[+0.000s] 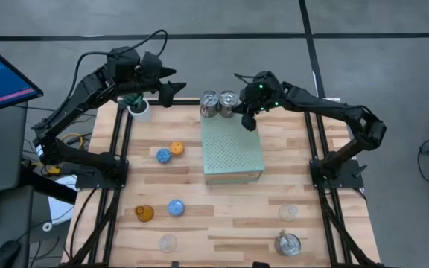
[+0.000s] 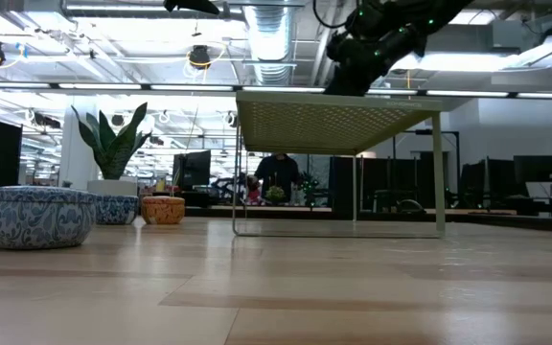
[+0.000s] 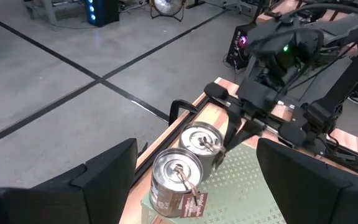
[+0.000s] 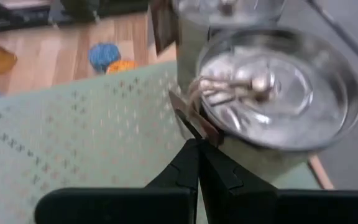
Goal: Pick & Place candle stick holders
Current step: Put the top silver scented candle on the shelf, then put the silver scented candle on the shelf
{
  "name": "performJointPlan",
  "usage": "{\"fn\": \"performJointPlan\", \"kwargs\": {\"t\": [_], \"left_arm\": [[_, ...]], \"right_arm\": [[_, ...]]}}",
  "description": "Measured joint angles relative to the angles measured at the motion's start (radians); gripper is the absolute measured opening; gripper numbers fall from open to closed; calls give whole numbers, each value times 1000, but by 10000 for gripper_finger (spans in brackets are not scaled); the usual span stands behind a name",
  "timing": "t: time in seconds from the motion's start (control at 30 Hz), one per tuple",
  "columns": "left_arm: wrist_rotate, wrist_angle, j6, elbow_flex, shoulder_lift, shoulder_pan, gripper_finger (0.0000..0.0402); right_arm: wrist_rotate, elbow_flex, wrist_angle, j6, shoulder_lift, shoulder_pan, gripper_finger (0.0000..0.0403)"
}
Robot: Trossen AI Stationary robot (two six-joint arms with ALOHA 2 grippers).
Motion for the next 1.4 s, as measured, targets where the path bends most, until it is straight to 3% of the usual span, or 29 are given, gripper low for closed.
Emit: {"fn": "performJointPlan", "kwargs": {"t": [0.2,0.3,0.43,0.6,0.73,0.9,1.07,1.27,1.4], "left_arm": [[0,0,0,0,0,0,330],[0,0,1,0,0,0,330],[0,0,3,0,0,0,330],[0,0,4,0,0,0,330],[0,-1,4,0,0,0,330],[0,-1,4,0,0,0,330],[12,-2,4,0,0,0,331],[12,-9,4,0,0,0,342],[12,-10,4,0,0,-1,347]], "right_arm": [[11,0,-21,-2,-16,-16,0],[15,36,-120,-2,-39,-17,0],[38,176,-480,-5,-93,-10,0],[213,313,-953,35,-142,78,21],[226,322,-1197,170,-182,199,75],[129,284,-1191,413,-249,416,183],[120,278,-1186,663,-256,668,289],[64,281,-1180,957,-224,975,366],[47,281,-1134,1145,-183,1159,396]]}}
